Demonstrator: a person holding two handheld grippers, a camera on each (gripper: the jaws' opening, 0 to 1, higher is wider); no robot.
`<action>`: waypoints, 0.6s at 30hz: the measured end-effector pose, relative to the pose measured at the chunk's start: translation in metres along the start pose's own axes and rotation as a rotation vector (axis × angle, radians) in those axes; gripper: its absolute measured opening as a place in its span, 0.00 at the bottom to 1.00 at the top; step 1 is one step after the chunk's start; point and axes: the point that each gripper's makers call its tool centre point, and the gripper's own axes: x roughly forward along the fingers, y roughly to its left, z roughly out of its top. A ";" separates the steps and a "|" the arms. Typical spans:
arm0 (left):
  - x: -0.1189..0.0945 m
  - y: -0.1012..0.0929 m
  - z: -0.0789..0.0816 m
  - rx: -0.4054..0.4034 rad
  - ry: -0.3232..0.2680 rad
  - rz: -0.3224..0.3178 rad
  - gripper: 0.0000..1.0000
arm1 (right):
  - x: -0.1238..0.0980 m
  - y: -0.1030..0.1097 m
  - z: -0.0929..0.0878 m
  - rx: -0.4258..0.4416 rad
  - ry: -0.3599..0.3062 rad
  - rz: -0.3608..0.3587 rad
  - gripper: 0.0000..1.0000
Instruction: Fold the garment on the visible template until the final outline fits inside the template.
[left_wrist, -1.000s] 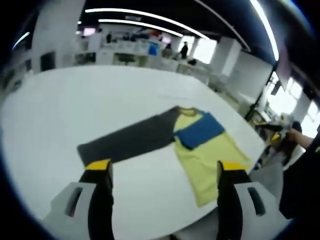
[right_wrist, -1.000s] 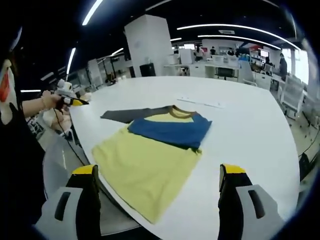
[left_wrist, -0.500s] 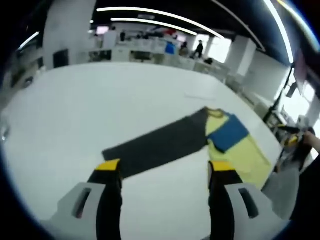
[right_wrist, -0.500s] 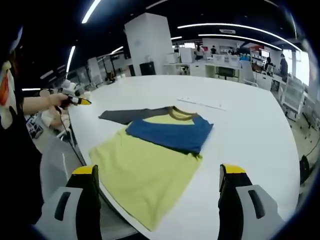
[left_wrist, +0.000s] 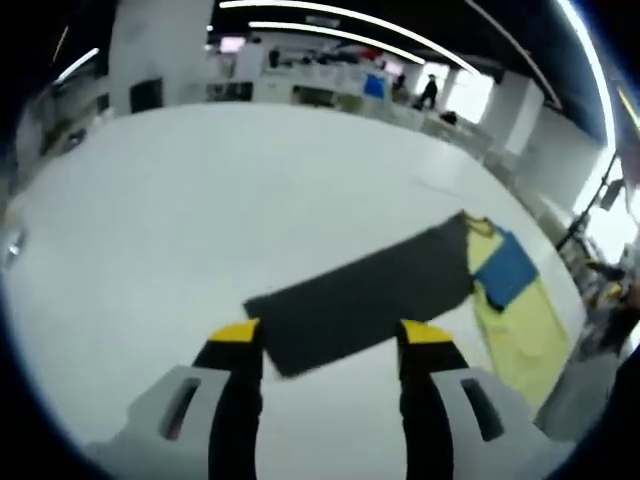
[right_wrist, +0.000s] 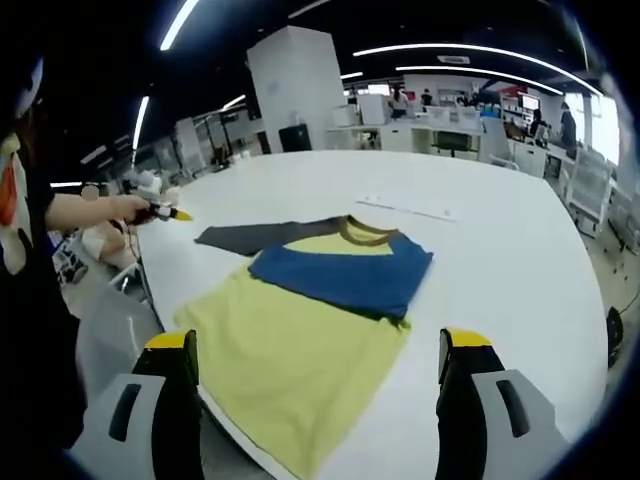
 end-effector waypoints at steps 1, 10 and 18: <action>0.003 0.007 -0.001 -0.012 -0.001 0.018 0.49 | 0.001 0.001 0.002 0.007 -0.007 0.000 1.00; 0.024 0.032 -0.009 -0.087 -0.006 0.100 0.33 | 0.012 -0.001 0.005 0.022 0.004 0.002 1.00; 0.041 0.056 -0.012 -0.134 -0.016 0.183 0.30 | 0.013 -0.011 0.011 0.054 -0.021 -0.008 1.00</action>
